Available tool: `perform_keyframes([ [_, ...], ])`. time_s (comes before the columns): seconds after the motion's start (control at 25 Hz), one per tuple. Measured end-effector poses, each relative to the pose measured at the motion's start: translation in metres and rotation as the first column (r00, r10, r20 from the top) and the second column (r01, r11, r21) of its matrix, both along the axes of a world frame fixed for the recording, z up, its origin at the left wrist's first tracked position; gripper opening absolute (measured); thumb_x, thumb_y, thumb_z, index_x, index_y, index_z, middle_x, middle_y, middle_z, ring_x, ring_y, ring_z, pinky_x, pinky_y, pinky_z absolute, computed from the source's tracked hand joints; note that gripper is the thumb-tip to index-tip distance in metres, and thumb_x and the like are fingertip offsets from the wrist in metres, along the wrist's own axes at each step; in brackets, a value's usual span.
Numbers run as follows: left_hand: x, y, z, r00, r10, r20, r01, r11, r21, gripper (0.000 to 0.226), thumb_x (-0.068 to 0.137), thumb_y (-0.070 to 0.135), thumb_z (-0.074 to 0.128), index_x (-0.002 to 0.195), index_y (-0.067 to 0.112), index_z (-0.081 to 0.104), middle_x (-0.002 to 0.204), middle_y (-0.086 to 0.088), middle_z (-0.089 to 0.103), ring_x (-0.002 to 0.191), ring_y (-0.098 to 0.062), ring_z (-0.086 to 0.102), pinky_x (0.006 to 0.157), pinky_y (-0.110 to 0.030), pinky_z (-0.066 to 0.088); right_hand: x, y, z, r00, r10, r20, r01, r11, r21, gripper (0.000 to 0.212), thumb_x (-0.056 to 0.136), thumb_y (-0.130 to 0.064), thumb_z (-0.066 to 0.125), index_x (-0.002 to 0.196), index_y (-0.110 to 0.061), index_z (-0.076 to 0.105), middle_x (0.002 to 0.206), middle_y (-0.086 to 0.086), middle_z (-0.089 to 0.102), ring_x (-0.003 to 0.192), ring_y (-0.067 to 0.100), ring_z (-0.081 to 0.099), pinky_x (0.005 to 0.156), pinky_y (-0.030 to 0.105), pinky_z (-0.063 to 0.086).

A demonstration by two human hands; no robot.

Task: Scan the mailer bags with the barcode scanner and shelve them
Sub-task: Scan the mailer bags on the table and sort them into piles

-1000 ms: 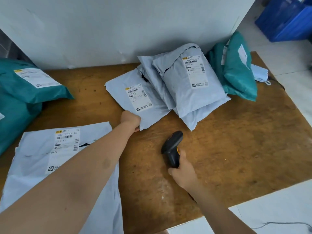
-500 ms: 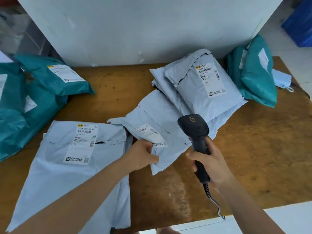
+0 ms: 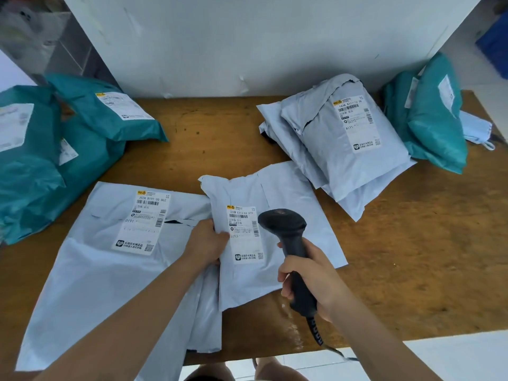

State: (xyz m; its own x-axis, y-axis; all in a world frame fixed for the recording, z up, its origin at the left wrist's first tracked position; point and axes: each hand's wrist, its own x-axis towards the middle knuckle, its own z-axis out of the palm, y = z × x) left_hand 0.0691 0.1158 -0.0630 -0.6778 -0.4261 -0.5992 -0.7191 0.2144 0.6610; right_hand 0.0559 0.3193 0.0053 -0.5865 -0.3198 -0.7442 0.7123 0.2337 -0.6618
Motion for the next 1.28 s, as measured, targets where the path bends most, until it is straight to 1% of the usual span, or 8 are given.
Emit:
perform_keyframes([
  [0.2, 0.006, -0.003, -0.006, 0.999, -0.018, -0.033, 0.022, 0.989, 0.149, 0.017, 0.090, 0.002, 0.053, 0.103, 0.011, 0.060, 0.086, 0.000, 0.068, 0.069, -0.013, 0.065, 0.049, -0.026, 0.058, 0.011, -0.015, 0.001, 0.997, 0.058, 0.049, -0.057, 0.998, -0.027, 0.023, 0.085, -0.001, 0.055, 0.108, -0.006, 0.056, 0.057, 0.010, 0.052, 0.041, 0.017, 0.045, 0.046, 0.025, 0.042],
  [0.36, 0.005, -0.003, -0.014, 0.996, -0.051, -0.071, 0.058, 0.992, 0.111, 0.027, 0.087, 0.001, 0.056, 0.113, 0.005, 0.063, 0.105, -0.008, 0.070, 0.082, -0.019, 0.065, 0.062, -0.021, 0.053, 0.013, -0.021, 0.000, 0.998, 0.038, 0.043, -0.039, 0.999, 0.005, 0.023, 0.085, -0.001, 0.055, 0.108, -0.002, 0.054, 0.057, 0.009, 0.052, 0.040, 0.017, 0.043, 0.047, 0.026, 0.041],
  [0.48, 0.006, -0.004, -0.019, 0.995, -0.074, -0.072, 0.081, 0.992, 0.098, 0.029, 0.089, 0.004, 0.058, 0.118, 0.004, 0.060, 0.102, -0.005, 0.066, 0.082, -0.017, 0.063, 0.056, -0.016, 0.050, 0.012, -0.022, -0.002, 0.999, 0.016, 0.041, -0.017, 0.999, 0.030, 0.016, 0.085, -0.002, 0.055, 0.101, -0.007, 0.056, 0.057, 0.008, 0.052, 0.040, 0.016, 0.044, 0.047, 0.025, 0.042],
  [0.6, 0.007, -0.005, -0.021, 0.993, -0.086, -0.080, 0.093, 0.991, 0.093, 0.032, 0.090, 0.007, 0.059, 0.121, 0.004, 0.057, 0.106, -0.007, 0.066, 0.083, -0.018, 0.063, 0.053, -0.015, 0.050, 0.014, -0.021, -0.003, 0.999, -0.002, 0.050, 0.000, 0.999, 0.036, 0.016, 0.085, -0.002, 0.056, 0.099, -0.007, 0.057, 0.058, 0.009, 0.053, 0.040, 0.015, 0.046, 0.047, 0.025, 0.043],
  [0.8, 0.009, -0.005, -0.024, 0.989, -0.086, -0.124, 0.099, 0.990, 0.104, 0.031, 0.088, 0.003, 0.058, 0.118, 0.006, 0.061, 0.113, -0.007, 0.069, 0.092, -0.021, 0.067, 0.073, -0.030, 0.058, 0.017, -0.017, -0.002, 0.998, -0.019, 0.058, 0.017, 1.000, 0.026, 0.021, 0.085, -0.003, 0.057, 0.104, -0.012, 0.058, 0.058, 0.009, 0.054, 0.040, 0.015, 0.046, 0.047, 0.024, 0.044],
  [1.0, 0.011, -0.003, -0.020, 0.988, -0.084, -0.133, 0.098, 0.990, 0.100, 0.027, 0.088, -0.001, 0.055, 0.114, 0.003, 0.064, 0.104, -0.008, 0.069, 0.075, -0.010, 0.064, 0.050, -0.010, 0.052, 0.019, -0.017, 0.002, 0.998, -0.013, 0.068, 0.013, 1.000, 0.002, 0.022, 0.084, -0.002, 0.056, 0.105, -0.008, 0.057, 0.056, 0.008, 0.052, 0.039, 0.015, 0.044, 0.047, 0.024, 0.042],
  [1.16, 0.012, -0.001, -0.021, 0.989, -0.071, -0.130, 0.081, 0.994, 0.076, 0.022, 0.090, 0.002, 0.057, 0.111, 0.003, 0.063, 0.097, -0.009, 0.067, 0.068, -0.005, 0.060, 0.044, -0.008, 0.046, 0.020, -0.020, 0.002, 0.998, 0.013, 0.060, -0.013, 1.000, 0.011, 0.022, 0.083, -0.001, 0.056, 0.105, -0.006, 0.057, 0.056, 0.008, 0.052, 0.040, 0.016, 0.044, 0.047, 0.025, 0.042],
  [1.28, 0.013, -0.002, -0.023, 0.986, -0.081, -0.147, 0.092, 0.993, 0.069, 0.025, 0.089, 0.003, 0.057, 0.113, 0.004, 0.064, 0.102, -0.009, 0.069, 0.075, -0.012, 0.064, 0.048, -0.009, 0.050, 0.022, -0.022, 0.002, 0.999, 0.017, 0.049, -0.017, 1.000, 0.011, 0.021, 0.083, -0.001, 0.055, 0.104, -0.005, 0.057, 0.056, 0.008, 0.052, 0.040, 0.016, 0.044, 0.047, 0.025, 0.042],
])
